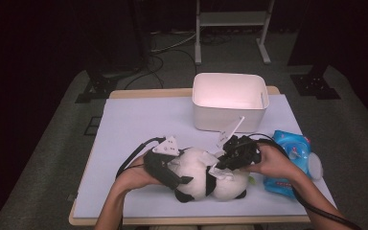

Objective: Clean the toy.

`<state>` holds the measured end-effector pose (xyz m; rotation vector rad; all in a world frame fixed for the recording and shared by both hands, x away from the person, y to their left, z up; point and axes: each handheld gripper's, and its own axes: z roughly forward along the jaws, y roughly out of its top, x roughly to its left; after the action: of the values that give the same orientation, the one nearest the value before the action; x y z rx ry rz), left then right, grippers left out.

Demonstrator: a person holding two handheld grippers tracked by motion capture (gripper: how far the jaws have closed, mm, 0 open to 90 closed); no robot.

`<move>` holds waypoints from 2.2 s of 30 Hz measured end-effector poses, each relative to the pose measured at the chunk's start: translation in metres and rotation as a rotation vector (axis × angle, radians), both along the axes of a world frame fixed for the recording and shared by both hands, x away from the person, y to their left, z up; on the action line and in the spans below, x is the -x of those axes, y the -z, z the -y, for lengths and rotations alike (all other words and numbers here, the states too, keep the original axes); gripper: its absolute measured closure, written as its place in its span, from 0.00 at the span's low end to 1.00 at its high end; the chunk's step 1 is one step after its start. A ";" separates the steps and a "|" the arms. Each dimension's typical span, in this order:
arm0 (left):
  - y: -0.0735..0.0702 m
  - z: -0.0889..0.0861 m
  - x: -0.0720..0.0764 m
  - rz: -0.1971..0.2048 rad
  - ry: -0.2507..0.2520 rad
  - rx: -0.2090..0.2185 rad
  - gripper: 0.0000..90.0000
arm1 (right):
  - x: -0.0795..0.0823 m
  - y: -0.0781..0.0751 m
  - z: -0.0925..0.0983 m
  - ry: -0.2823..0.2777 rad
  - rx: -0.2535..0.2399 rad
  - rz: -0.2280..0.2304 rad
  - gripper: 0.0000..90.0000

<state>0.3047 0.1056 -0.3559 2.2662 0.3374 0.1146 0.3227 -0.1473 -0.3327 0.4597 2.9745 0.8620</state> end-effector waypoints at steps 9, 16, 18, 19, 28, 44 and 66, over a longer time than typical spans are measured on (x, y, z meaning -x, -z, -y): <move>0.002 0.008 0.008 0.031 0.029 -0.031 0.16 | 0.005 -0.001 0.022 0.032 -0.057 0.014 0.87; 0.002 0.007 0.007 0.024 0.027 -0.028 0.16 | 0.005 0.006 0.062 0.129 -0.086 -0.018 0.87; 0.002 0.007 0.007 0.024 0.028 -0.027 0.16 | 0.004 0.009 0.072 0.155 -0.087 -0.032 0.87; 0.002 0.007 0.007 0.024 0.029 -0.026 0.16 | 0.003 0.011 0.076 0.160 -0.086 -0.032 0.87; 0.002 0.006 0.007 0.028 0.035 -0.032 0.16 | 0.000 0.005 0.065 0.146 -0.049 -0.023 0.87; 0.002 0.009 0.010 0.040 0.032 -0.040 0.17 | -0.006 -0.009 -0.012 -0.013 -0.029 -0.012 0.87; 0.002 0.002 0.007 -0.015 0.041 0.012 0.23 | 0.002 -0.011 -0.003 -0.021 -0.045 -0.021 0.88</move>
<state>0.2977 0.1041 -0.3575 2.2622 0.2986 0.0742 0.3207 -0.1441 -0.3213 0.4427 2.9899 0.9342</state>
